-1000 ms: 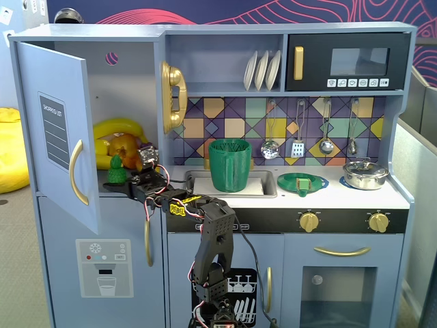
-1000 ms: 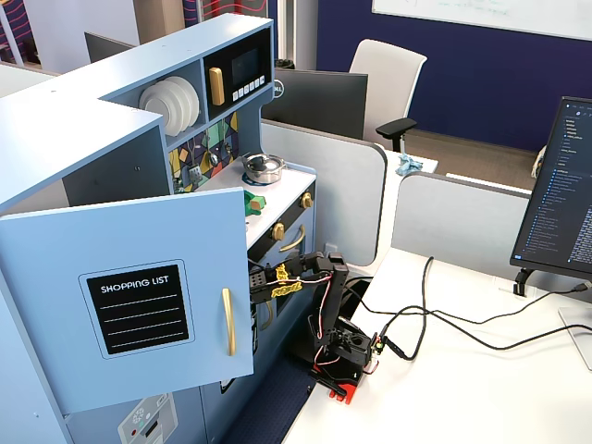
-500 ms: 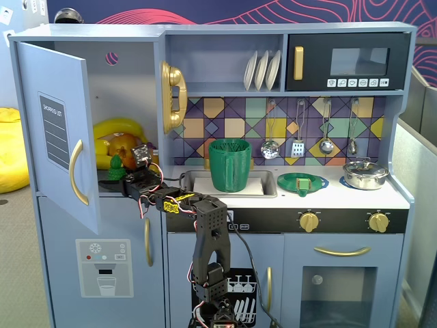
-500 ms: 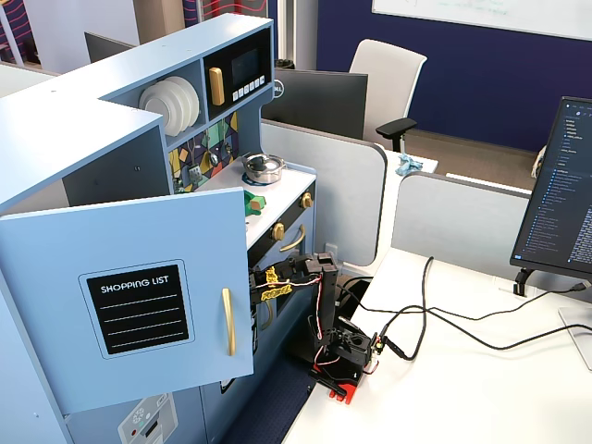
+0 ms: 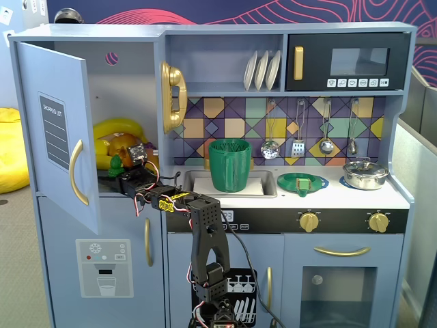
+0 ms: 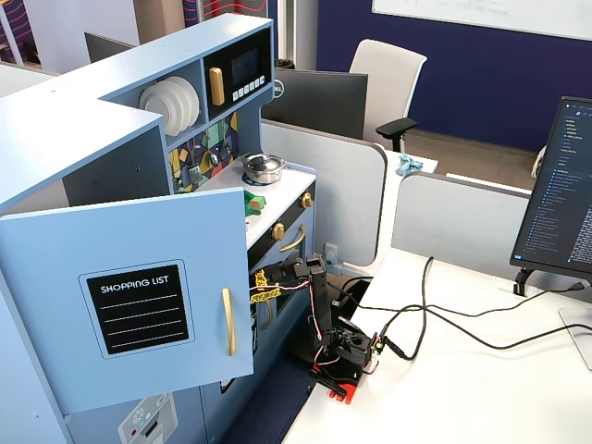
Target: Pick up the green pineapple from the left cabinet and place it in the green recipient
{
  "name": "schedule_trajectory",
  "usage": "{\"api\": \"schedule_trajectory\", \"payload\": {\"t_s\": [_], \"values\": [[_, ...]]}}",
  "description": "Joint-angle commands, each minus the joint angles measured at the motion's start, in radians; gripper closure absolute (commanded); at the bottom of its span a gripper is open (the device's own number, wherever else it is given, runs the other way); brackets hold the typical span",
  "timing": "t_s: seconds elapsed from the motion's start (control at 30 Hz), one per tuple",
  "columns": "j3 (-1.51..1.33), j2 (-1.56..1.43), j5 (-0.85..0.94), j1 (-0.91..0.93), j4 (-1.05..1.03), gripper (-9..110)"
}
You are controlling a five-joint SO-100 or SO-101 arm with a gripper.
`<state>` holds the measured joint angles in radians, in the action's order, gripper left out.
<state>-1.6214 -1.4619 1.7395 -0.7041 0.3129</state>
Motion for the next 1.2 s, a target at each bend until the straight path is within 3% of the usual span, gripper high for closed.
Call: {"api": "schedule_trajectory", "payload": {"t_s": [0.0,0.37,0.83,1.17], "values": [[0.063,-0.038,0.048,-0.018,0.005,101],[-0.038,-0.146,0.219,-0.04,-0.02,101],[-0.187,-0.854,0.511,-0.264,-0.551,101],[-0.195,-1.226,0.463,0.048,-1.026,101]]}}
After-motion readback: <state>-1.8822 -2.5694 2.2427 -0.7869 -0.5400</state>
